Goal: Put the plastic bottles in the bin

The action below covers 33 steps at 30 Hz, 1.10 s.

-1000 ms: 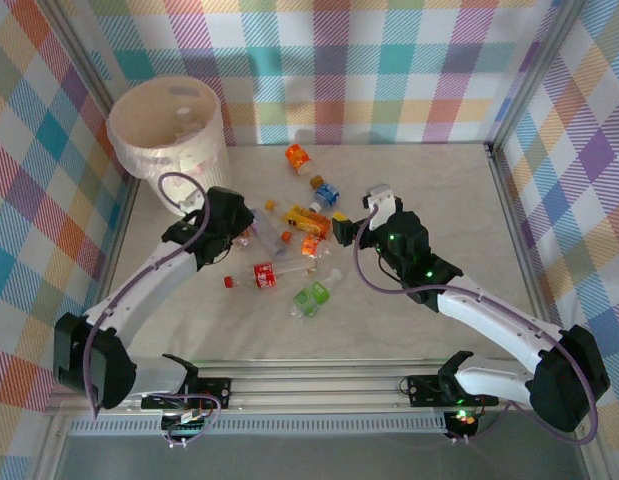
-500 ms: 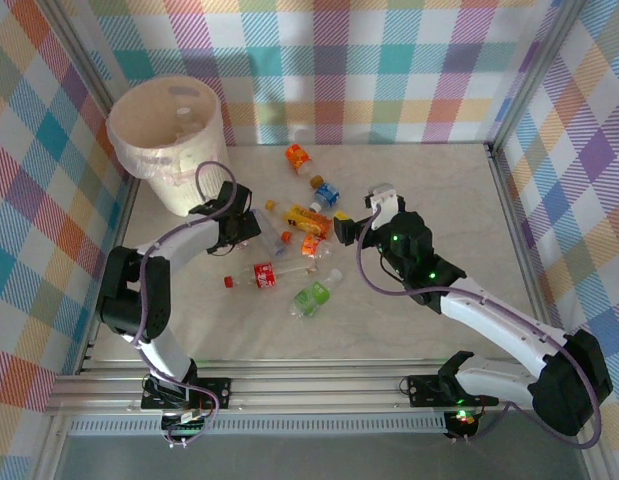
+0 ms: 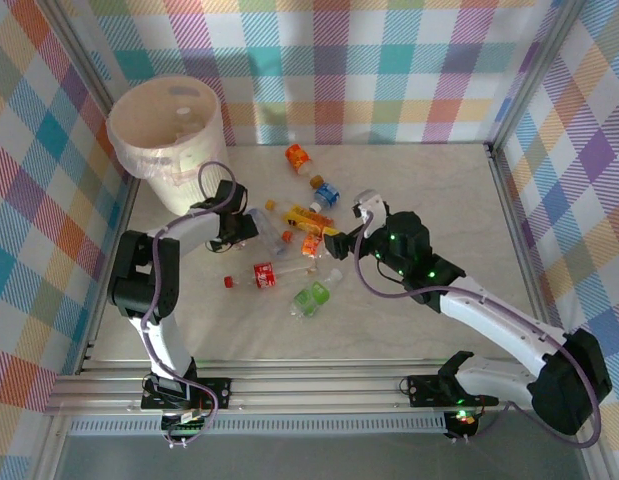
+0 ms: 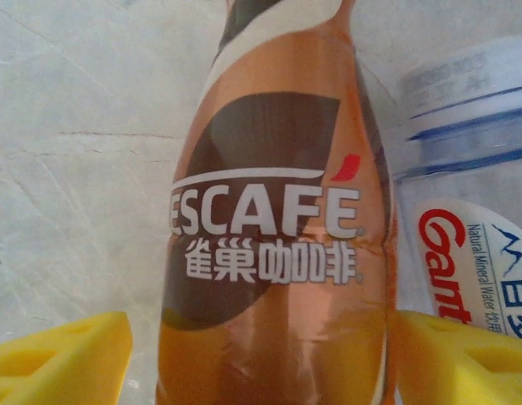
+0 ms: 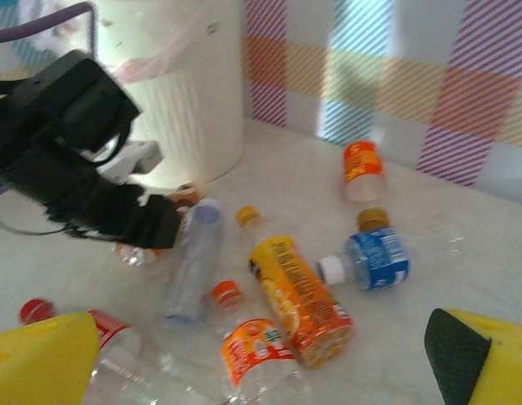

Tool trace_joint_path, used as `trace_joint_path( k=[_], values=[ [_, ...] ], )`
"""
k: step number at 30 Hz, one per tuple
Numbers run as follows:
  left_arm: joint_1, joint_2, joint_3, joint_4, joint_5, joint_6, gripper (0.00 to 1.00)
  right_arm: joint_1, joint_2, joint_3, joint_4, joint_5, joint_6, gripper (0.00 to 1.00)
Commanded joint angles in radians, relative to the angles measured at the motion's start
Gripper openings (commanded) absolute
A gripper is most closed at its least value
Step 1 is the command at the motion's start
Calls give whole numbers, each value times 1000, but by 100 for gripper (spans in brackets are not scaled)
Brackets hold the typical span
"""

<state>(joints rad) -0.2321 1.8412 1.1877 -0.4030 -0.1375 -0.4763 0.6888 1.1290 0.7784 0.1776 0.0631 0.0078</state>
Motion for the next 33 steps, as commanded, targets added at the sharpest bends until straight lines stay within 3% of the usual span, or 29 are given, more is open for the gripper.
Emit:
trace_joint_path(
  k=[1, 14, 25, 33],
  values=[
    [10, 31, 18, 32, 39, 24, 78, 4, 38, 54, -33, -136, -28, 100],
    [10, 46, -19, 69, 57, 61, 67, 5, 74, 61, -34, -151, -35, 100],
    [-8, -73, -79, 94, 41, 70, 52, 5, 100, 57, 15, -123, -14, 100],
    [-55, -206, -150, 176, 17, 105, 51, 5, 98, 68, -2, -154, -9, 100]
  ],
)
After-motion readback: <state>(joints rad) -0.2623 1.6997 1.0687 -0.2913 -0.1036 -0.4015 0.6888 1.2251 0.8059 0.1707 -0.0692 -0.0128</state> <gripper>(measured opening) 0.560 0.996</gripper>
